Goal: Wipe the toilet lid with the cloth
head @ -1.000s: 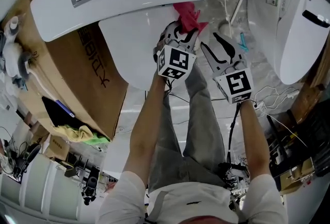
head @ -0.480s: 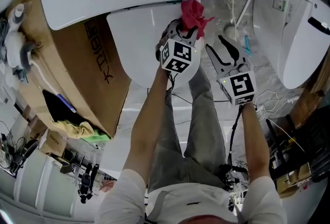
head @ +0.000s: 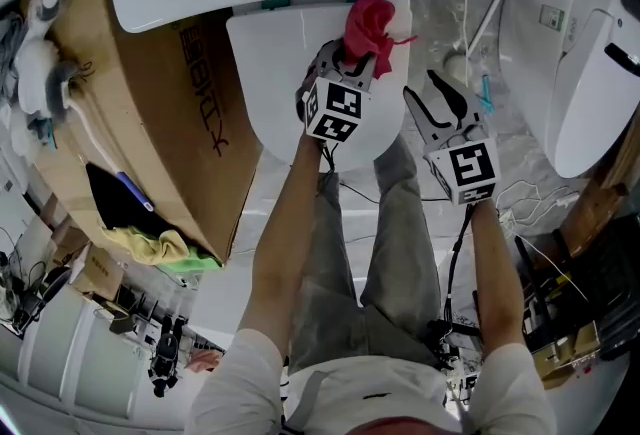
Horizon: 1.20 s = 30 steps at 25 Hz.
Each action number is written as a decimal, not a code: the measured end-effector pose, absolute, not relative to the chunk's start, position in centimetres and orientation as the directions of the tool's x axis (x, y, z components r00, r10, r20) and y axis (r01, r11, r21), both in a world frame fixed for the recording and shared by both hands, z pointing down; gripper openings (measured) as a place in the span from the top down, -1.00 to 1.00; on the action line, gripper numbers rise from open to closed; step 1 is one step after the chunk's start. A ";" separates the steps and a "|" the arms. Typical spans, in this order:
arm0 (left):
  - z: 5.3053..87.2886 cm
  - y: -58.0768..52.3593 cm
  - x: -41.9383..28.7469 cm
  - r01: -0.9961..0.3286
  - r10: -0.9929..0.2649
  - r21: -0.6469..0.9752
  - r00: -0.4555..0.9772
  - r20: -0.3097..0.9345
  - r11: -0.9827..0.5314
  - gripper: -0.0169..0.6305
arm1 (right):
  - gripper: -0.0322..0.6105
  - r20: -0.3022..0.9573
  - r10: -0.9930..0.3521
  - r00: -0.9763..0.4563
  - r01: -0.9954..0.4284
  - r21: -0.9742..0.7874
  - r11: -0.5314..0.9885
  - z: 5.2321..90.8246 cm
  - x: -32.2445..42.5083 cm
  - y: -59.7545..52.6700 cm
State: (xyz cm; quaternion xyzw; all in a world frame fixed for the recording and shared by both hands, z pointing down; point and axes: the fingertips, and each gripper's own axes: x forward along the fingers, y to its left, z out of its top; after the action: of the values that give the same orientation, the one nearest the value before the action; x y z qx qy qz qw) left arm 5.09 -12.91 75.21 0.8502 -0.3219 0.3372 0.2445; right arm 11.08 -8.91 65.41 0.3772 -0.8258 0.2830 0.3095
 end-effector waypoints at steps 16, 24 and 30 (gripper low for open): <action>75.2 -12.6 -6.1 -0.790 -0.441 0.152 0.477 0.760 -0.594 0.61 | 0.29 0.724 -0.435 -0.536 -0.779 -0.223 0.586 64.9 5.7 -8.2; 75.2 -13.1 -11.5 -0.843 -0.482 0.136 0.422 0.768 -0.521 0.61 | 0.29 0.730 -0.437 -0.526 -0.779 -0.208 0.591 64.8 4.4 -8.1; 75.3 -13.4 -15.0 -0.870 -0.500 0.108 0.374 0.781 -0.482 0.61 | 0.29 0.731 -0.436 -0.524 -0.773 -0.195 0.603 64.3 3.3 -8.2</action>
State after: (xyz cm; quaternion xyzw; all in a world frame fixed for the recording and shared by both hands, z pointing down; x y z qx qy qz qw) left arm -15.02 -13.37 75.26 0.7859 -0.4358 0.3510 0.2631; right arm 3.32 -8.24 64.32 0.3627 -0.8339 0.2585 0.3260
